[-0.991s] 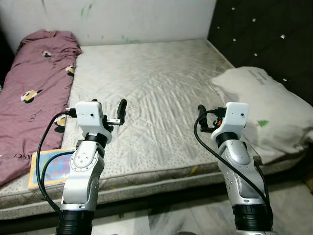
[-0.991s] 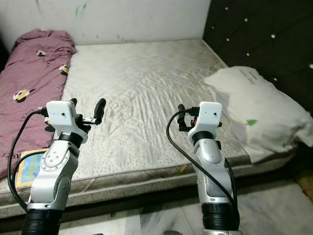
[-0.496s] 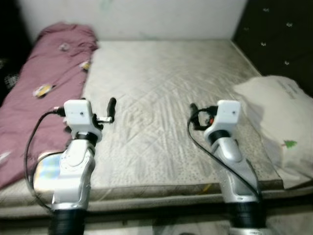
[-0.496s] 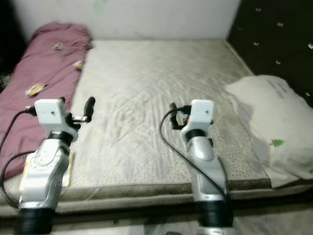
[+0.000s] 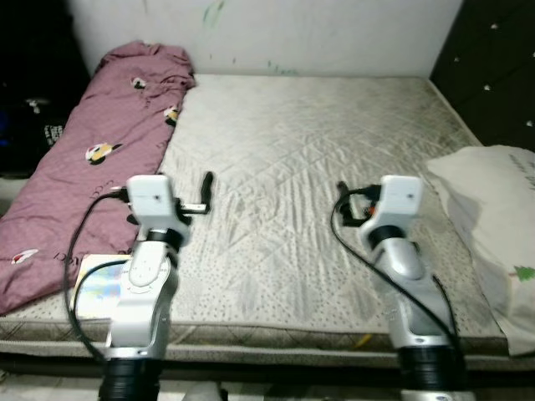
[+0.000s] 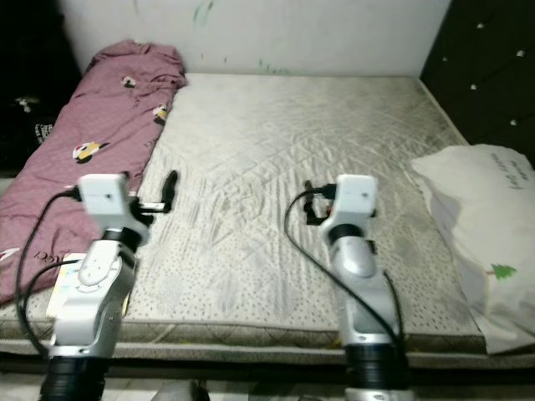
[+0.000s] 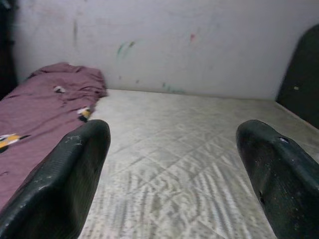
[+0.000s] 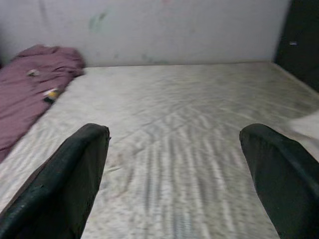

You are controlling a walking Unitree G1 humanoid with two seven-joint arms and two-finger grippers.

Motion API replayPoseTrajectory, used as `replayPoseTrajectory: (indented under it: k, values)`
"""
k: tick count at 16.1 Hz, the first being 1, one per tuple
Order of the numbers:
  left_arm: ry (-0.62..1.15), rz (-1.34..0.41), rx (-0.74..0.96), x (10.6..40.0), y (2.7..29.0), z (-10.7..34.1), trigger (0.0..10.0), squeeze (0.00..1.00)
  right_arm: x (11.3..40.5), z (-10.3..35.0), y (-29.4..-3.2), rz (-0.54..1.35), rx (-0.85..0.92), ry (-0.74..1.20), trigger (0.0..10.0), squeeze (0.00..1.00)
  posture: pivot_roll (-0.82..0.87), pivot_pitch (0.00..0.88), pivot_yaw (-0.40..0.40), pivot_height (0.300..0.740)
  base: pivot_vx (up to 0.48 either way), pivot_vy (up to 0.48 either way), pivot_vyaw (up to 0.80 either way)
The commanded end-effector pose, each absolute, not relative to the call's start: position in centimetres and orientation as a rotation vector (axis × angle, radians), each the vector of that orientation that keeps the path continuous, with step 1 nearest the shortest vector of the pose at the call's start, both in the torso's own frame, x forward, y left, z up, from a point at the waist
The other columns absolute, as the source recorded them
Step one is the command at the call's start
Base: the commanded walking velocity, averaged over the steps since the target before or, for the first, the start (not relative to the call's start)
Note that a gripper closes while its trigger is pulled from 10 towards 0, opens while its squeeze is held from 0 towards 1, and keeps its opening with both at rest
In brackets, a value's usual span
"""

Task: Clean up the room

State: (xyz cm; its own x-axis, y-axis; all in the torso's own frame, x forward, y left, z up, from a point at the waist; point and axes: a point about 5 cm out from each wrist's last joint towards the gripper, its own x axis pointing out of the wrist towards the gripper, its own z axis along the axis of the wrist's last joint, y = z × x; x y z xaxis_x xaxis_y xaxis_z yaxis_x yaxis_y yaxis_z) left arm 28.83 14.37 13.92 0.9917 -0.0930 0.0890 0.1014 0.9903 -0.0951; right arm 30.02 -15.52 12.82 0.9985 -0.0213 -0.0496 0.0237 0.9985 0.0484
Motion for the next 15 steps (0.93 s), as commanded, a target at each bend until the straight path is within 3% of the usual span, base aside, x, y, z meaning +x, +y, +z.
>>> replayPoseTrajectory:
  k: [1, 15]
  values:
    - [-0.091, -0.082, -0.091, 28.86, 14.98, 14.22, 10.0, 0.0, 30.04, 12.92, -15.12, -0.013, 0.058, 0.048, 10.0, 0.0, -0.01, 0.0, 0.002, 0.74, 0.0, 0.461, 0.0]
    - [-0.093, -0.076, -0.101, 28.81, 14.79, 14.26, 10.0, 0.0, 30.12, 12.69, -14.88, 0.009, 0.043, 0.059, 10.0, 0.0, 0.0, 0.0, -0.006, 0.74, 0.0, 0.463, -0.09]
